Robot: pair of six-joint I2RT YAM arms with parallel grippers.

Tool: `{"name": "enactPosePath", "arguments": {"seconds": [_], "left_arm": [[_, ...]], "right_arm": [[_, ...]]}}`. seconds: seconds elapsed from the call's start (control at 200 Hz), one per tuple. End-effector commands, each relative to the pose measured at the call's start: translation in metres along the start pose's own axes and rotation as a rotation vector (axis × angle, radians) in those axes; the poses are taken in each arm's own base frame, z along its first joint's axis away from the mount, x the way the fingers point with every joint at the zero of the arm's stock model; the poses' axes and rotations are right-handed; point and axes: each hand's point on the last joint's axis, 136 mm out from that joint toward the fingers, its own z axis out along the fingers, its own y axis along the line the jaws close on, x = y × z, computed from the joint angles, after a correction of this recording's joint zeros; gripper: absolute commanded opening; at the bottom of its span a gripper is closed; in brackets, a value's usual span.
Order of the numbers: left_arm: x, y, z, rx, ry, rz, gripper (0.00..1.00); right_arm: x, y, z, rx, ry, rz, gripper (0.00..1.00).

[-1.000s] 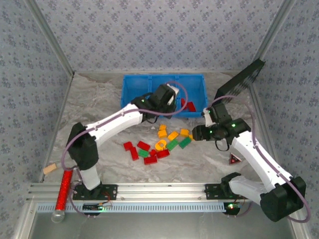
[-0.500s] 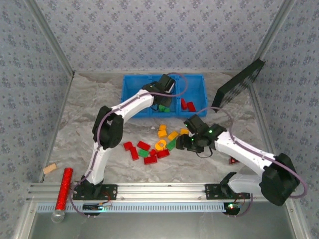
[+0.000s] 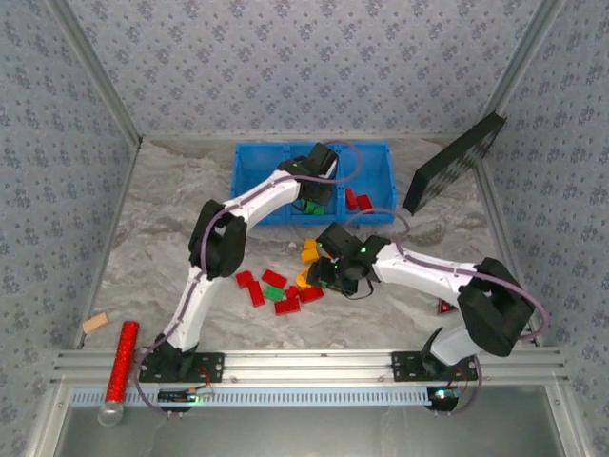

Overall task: Sort the legos into containers by color
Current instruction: Place the lego in the container, then pick up the lego from the bottom-center of the table.

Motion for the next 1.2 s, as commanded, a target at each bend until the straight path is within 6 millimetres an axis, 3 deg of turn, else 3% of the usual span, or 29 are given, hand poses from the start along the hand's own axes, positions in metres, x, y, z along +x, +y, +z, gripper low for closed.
{"name": "enactPosePath", "arguments": {"seconds": [0.0,0.25,0.42,0.62,0.645,0.915,0.949,1.194], "left_arm": [[0.003,-0.002,0.0,0.018,0.021,-0.008,0.34],[0.003,0.0,-0.005,0.022,0.02,-0.004,0.5],[-0.002,0.004,-0.016,0.024,-0.005,-0.001,0.56],[-0.016,0.008,-0.047,0.035,-0.071,0.001,0.59],[-0.008,0.011,-0.046,0.031,-0.056,0.004,0.6],[-0.004,0.032,-0.085,0.017,-0.106,-0.016,0.62],[-0.003,0.035,-0.09,0.014,-0.11,-0.021,0.62],[0.009,0.062,-0.13,-0.027,-0.157,-0.053,0.63]], "right_arm": [[0.002,0.012,0.002,-0.011,0.015,0.018,0.64],[0.011,0.015,0.009,0.041,0.045,0.016,0.66],[0.016,0.018,0.014,0.065,0.057,0.009,0.67],[0.028,0.026,0.019,0.12,0.08,-0.059,0.67],[0.03,0.027,0.02,0.125,0.085,-0.066,0.67],[0.055,0.035,0.038,0.18,0.134,-0.121,0.68],[0.054,0.049,0.036,0.161,0.123,-0.134,0.68],[0.06,0.057,0.048,0.256,0.117,-0.247,0.71]]}}
